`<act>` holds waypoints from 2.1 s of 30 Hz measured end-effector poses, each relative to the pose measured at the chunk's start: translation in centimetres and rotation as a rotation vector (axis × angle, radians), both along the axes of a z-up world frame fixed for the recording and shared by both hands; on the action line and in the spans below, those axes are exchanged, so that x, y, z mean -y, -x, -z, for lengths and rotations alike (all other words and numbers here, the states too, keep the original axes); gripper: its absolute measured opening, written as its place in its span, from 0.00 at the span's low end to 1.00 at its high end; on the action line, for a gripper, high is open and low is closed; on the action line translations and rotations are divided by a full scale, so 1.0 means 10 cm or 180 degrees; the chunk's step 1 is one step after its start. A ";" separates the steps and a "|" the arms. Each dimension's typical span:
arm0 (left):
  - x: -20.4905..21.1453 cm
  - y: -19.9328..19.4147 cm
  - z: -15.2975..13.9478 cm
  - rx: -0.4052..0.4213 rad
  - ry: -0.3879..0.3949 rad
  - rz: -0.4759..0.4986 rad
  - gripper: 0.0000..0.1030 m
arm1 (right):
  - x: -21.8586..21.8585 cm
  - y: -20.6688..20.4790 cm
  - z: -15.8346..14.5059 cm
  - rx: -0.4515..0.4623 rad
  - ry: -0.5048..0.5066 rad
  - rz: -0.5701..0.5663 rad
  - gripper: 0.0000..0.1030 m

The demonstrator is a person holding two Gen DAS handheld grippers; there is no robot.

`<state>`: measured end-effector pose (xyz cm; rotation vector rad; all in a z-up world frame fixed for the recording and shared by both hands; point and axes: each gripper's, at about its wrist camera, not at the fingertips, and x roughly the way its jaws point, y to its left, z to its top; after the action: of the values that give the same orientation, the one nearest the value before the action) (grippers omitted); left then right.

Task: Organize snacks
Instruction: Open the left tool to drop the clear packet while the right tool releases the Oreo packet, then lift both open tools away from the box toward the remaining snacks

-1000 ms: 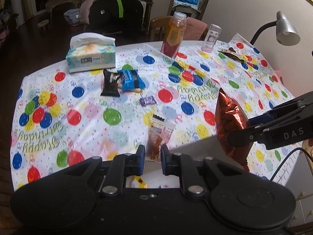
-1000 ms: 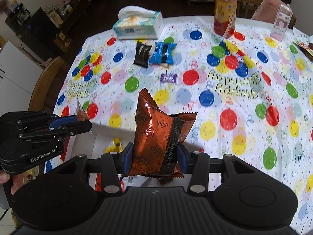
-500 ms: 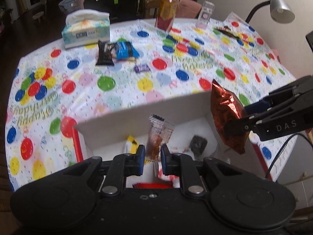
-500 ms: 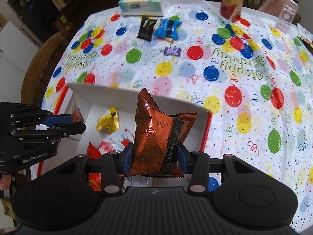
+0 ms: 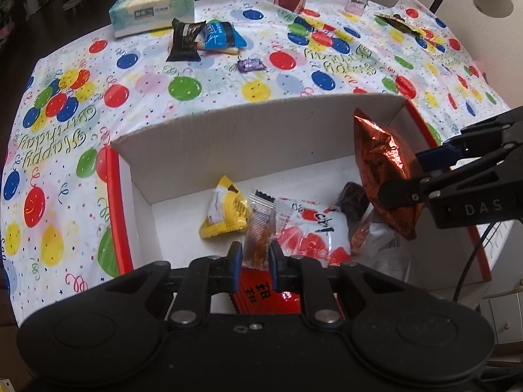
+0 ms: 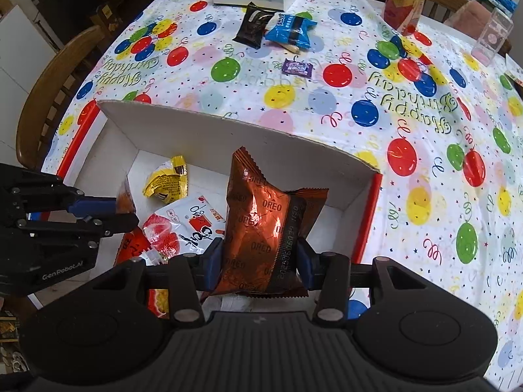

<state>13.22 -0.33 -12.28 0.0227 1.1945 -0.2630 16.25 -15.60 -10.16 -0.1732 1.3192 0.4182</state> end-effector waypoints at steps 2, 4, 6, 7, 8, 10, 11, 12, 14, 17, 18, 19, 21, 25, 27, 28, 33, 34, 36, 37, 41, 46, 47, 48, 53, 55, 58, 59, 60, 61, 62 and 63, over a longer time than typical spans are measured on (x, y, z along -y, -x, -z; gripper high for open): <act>0.01 0.00 0.03 -0.0012 -0.0017 -0.0002 0.13 | -0.03 0.03 0.01 0.0026 0.0017 -0.0030 0.45; 0.01 0.00 0.07 -0.0026 -0.0028 -0.0010 0.13 | -0.04 0.03 0.01 0.0046 0.0020 -0.0019 0.45; 0.02 -0.01 0.09 -0.0030 -0.0061 -0.0009 0.13 | -0.04 0.01 0.01 0.0052 0.0011 0.0009 0.45; 0.01 -0.02 0.11 -0.0040 -0.0061 -0.0017 0.13 | -0.04 0.00 0.01 0.0047 0.0004 0.0027 0.45; 0.01 -0.03 0.12 -0.0054 -0.0060 -0.0029 0.13 | -0.04 -0.01 0.01 0.0039 0.0000 0.0047 0.45; 0.01 -0.04 0.15 -0.0075 -0.0078 -0.0040 0.15 | -0.03 -0.02 0.00 0.0058 0.0002 0.0069 0.46; 0.00 -0.05 0.16 -0.0086 -0.0089 -0.0045 0.15 | -0.03 -0.03 -0.01 0.0069 0.0008 0.0068 0.47; 0.00 -0.05 0.16 -0.0092 -0.0099 -0.0052 0.16 | -0.02 -0.03 -0.03 0.0079 0.0014 0.0068 0.50; 0.00 -0.06 0.17 -0.0098 -0.0101 -0.0064 0.19 | 0.01 -0.01 -0.06 0.0102 0.0000 0.0075 0.56; -0.01 -0.05 0.15 -0.0075 -0.0110 -0.0091 0.25 | 0.05 0.01 -0.11 0.0124 -0.0030 0.0113 0.60; -0.01 -0.05 0.15 -0.0069 -0.0119 -0.0099 0.26 | 0.06 0.02 -0.12 0.0129 -0.0042 0.0130 0.60; 0.00 -0.04 0.14 -0.0066 -0.0132 -0.0108 0.28 | 0.08 0.03 -0.14 0.0134 -0.0052 0.0150 0.61; -0.01 -0.03 0.12 -0.0047 -0.0154 -0.0116 0.30 | 0.12 0.05 -0.17 0.0145 -0.0075 0.0184 0.63; -0.03 0.01 0.05 -0.0005 -0.0116 -0.0142 0.46 | 0.18 0.11 -0.26 0.0170 -0.0144 0.0232 0.64; -0.04 0.05 0.00 0.0050 -0.0079 -0.0174 0.65 | 0.20 0.15 -0.31 0.0189 -0.0170 0.0246 0.64; -0.03 0.07 -0.03 0.0099 -0.0084 -0.0179 0.67 | 0.21 0.17 -0.34 0.0197 -0.0186 0.0247 0.64; -0.01 0.14 -0.17 0.0195 0.0002 -0.0165 0.68 | 0.24 0.27 -0.48 0.0249 -0.0283 0.0264 0.69; -0.01 0.16 -0.21 0.0225 0.0010 -0.0160 0.71 | 0.25 0.29 -0.50 0.0257 -0.0308 0.0270 0.69; 0.00 0.19 -0.29 0.0299 0.0014 -0.0156 0.76 | 0.27 0.32 -0.56 0.0264 -0.0362 0.0287 0.69; 0.01 0.21 -0.34 0.0337 0.0017 -0.0153 0.78 | 0.27 0.33 -0.59 0.0274 -0.0381 0.0294 0.70; 0.02 0.24 -0.53 0.0502 0.0029 -0.0150 0.82 | 0.28 0.37 -0.73 0.0336 -0.0443 0.0289 0.75; 0.03 0.22 -0.77 0.0703 0.0013 -0.0161 0.91 | 0.28 0.30 -0.91 0.0411 -0.0480 0.0255 0.75; 0.03 0.20 -0.82 0.0739 0.0007 -0.0170 0.92 | 0.28 0.27 -0.94 0.0422 -0.0487 0.0255 0.75; 0.03 0.18 -0.86 0.0771 0.0006 -0.0181 0.94 | 0.28 0.24 -0.97 0.0427 -0.0498 0.0260 0.75; 0.03 0.03 -1.05 0.0952 -0.0005 -0.0245 0.99 | 0.31 0.01 -1.10 0.0460 -0.0575 0.0315 0.75; 0.02 -0.05 -1.10 0.1014 0.0000 -0.0284 0.99 | 0.31 -0.11 -1.13 0.0464 -0.0577 0.0338 0.75; 0.02 -0.21 -1.14 0.1044 -0.0042 -0.0331 0.99 | 0.31 -0.33 -1.12 0.0435 -0.0566 0.0401 0.75; 0.02 -0.27 -1.14 0.1051 -0.0071 -0.0345 0.99 | 0.32 -0.40 -1.11 0.0423 -0.0562 0.0424 0.75; 0.02 -0.33 -1.13 0.1055 -0.0101 -0.0357 0.99 | 0.32 -0.49 -1.10 0.0410 -0.0558 0.0449 0.75; 0.01 -0.40 -1.13 0.1058 -0.0125 -0.0368 0.99 | 0.32 -0.57 -1.07 0.0395 -0.0555 0.0476 0.75; 0.00 -0.46 -1.12 0.1057 -0.0142 -0.0384 0.99 | 0.32 -0.66 -1.05 0.0380 -0.0551 0.0502 0.75; -0.01 -0.53 -1.11 0.1050 -0.0153 -0.0404 0.99 | 0.32 -0.74 -1.03 0.0364 -0.0548 0.0522 0.75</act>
<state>18.53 -0.21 -1.18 0.0309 0.8700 -0.1130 23.70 -18.80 0.15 0.0543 1.1690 0.3747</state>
